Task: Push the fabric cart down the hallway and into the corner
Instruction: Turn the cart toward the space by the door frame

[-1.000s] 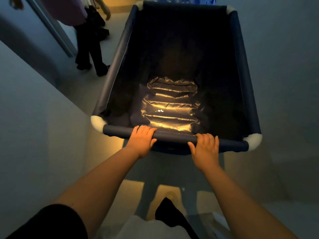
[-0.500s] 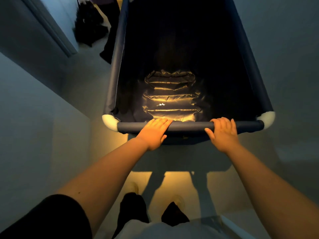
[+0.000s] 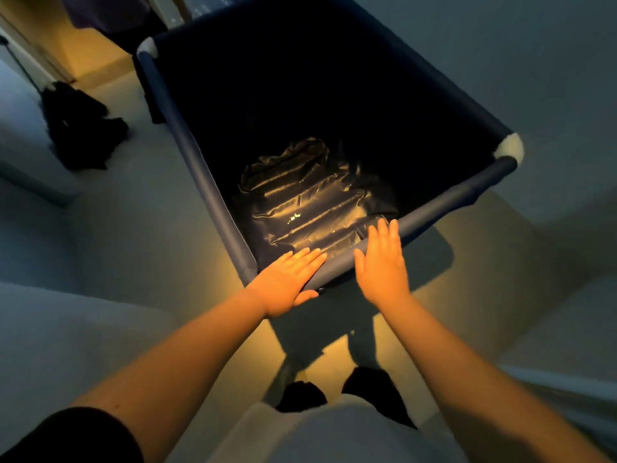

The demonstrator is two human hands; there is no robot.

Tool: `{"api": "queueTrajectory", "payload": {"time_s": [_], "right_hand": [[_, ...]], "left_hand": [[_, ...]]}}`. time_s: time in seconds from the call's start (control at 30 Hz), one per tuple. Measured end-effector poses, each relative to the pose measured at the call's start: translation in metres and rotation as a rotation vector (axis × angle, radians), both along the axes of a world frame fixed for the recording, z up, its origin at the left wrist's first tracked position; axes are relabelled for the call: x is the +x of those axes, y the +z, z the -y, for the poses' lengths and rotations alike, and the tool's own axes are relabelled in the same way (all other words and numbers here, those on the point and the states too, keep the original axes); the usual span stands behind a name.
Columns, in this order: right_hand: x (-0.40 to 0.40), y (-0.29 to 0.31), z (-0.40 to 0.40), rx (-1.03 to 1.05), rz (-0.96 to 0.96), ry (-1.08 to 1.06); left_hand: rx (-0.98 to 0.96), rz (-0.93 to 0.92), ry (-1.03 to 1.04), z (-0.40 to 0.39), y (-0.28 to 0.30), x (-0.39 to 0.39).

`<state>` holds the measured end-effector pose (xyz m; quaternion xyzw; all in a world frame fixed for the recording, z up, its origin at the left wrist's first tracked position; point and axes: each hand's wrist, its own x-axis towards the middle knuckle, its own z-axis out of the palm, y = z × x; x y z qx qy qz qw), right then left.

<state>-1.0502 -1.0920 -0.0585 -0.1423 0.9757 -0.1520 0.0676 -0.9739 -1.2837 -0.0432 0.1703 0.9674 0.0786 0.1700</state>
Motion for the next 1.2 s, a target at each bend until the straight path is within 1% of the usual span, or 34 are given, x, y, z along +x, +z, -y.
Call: {"api": "queueTrajectory", "payload": {"time_s": [0.13, 0.23, 0.3, 0.37, 0.47, 0.57, 0.63, 0.7, 0.77, 0.87, 0.97, 1.07, 1.2], "right_hand": [[0.025, -0.001, 0.038, -0.028, 0.032, -0.064], [0.018, 0.0, 0.048, -0.04, 0.037, -0.108], [0.015, 0.001, 0.049, -0.011, 0.045, -0.098], [0.012, 0.003, 0.05, -0.022, 0.041, -0.097], [0.005, 0.003, 0.056, -0.013, 0.034, -0.118], [-0.001, 0.001, 0.069, -0.013, 0.041, -0.19], [-0.004, 0.0, 0.079, 0.002, 0.037, -0.259], [-0.004, -0.001, 0.093, -0.008, 0.015, -0.343], [0.001, -0.001, 0.114, -0.06, 0.018, -0.449], [0.014, -0.002, 0.152, -0.11, -0.013, -0.612], [0.024, -0.004, 0.184, -0.132, -0.036, -0.747], [0.034, -0.004, 0.206, -0.153, -0.059, -0.814], [0.047, -0.002, 0.214, -0.199, -0.092, -0.847]], "left_hand": [[0.067, 0.006, -0.079, 0.018, -0.004, -0.006], [0.158, -0.031, -0.09, 0.017, -0.007, -0.012], [0.184, -0.055, -0.099, 0.018, -0.009, -0.014], [0.203, -0.076, -0.114, 0.02, -0.011, -0.018], [0.243, -0.064, -0.145, 0.025, -0.015, -0.026], [0.278, -0.038, -0.201, 0.034, -0.018, -0.035], [0.298, -0.001, -0.296, 0.05, -0.019, -0.044], [0.296, 0.036, -0.444, 0.078, -0.018, -0.056], [0.273, 0.065, -0.602, 0.116, -0.016, -0.071], [0.205, 0.062, -0.777, 0.163, -0.011, -0.1], [0.176, 0.059, -0.894, 0.18, -0.009, -0.122], [0.166, 0.007, -1.021, 0.181, -0.01, -0.129], [0.141, -0.022, -1.056, 0.179, -0.016, -0.128]]}}
